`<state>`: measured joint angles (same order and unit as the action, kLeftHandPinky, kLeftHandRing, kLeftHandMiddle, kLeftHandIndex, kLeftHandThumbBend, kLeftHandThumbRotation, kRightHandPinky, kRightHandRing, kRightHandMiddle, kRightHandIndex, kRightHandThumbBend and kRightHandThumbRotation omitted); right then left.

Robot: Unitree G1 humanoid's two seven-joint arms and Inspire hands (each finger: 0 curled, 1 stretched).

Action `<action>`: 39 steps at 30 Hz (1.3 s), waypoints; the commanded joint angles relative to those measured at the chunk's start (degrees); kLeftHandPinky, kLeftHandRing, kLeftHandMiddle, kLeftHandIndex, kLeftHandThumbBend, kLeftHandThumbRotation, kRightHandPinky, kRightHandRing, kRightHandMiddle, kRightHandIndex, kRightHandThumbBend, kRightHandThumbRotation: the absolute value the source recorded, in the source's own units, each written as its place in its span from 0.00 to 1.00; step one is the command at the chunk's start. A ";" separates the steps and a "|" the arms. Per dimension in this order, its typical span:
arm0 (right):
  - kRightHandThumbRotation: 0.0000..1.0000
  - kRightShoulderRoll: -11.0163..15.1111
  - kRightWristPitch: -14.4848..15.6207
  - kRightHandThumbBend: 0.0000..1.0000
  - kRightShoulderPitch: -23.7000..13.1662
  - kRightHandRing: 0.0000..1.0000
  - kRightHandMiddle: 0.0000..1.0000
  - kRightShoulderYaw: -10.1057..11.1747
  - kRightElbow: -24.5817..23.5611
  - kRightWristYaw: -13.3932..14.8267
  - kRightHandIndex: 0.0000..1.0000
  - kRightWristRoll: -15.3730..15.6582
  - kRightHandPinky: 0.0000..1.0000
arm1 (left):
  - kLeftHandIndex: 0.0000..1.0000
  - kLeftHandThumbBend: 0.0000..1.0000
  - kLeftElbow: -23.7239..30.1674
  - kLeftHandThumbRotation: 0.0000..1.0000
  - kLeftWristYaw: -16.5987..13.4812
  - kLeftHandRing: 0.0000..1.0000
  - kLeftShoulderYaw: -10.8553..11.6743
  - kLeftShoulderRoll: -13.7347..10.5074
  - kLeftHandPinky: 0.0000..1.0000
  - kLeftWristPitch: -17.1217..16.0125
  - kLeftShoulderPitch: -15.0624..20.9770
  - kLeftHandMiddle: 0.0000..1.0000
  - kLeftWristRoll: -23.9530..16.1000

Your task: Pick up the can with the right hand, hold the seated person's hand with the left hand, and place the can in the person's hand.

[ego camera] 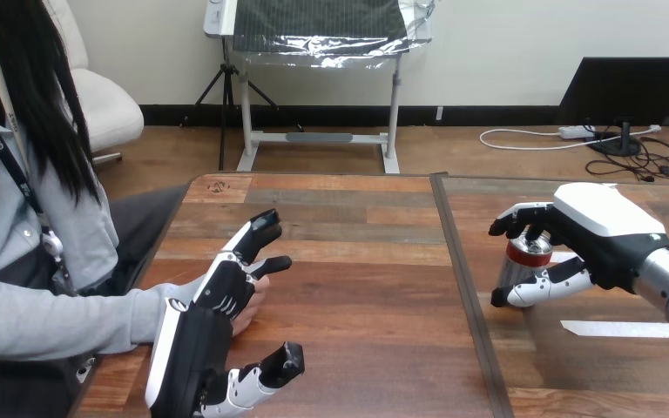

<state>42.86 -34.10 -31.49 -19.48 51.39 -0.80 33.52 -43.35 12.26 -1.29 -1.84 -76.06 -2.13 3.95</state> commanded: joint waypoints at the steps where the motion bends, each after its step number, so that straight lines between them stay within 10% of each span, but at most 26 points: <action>1: 0.50 1.67 -0.20 0.86 -1.23 0.74 0.74 2.11 -3.30 0.58 0.76 -0.70 0.64 | 0.86 0.98 -0.35 0.69 -0.17 0.89 0.13 0.07 0.76 -0.54 4.04 0.91 -0.28; 39: 0.54 3.25 -2.91 0.95 -2.40 0.72 0.72 3.97 -3.87 4.68 0.73 0.25 0.63 | 0.87 1.00 -2.75 0.71 -1.33 0.88 1.12 0.00 0.75 -0.96 5.57 0.91 -2.33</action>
<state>43.97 -36.20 -31.02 -17.78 49.55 1.75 33.90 -45.84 11.69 -0.93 -1.88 -76.06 -0.93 2.07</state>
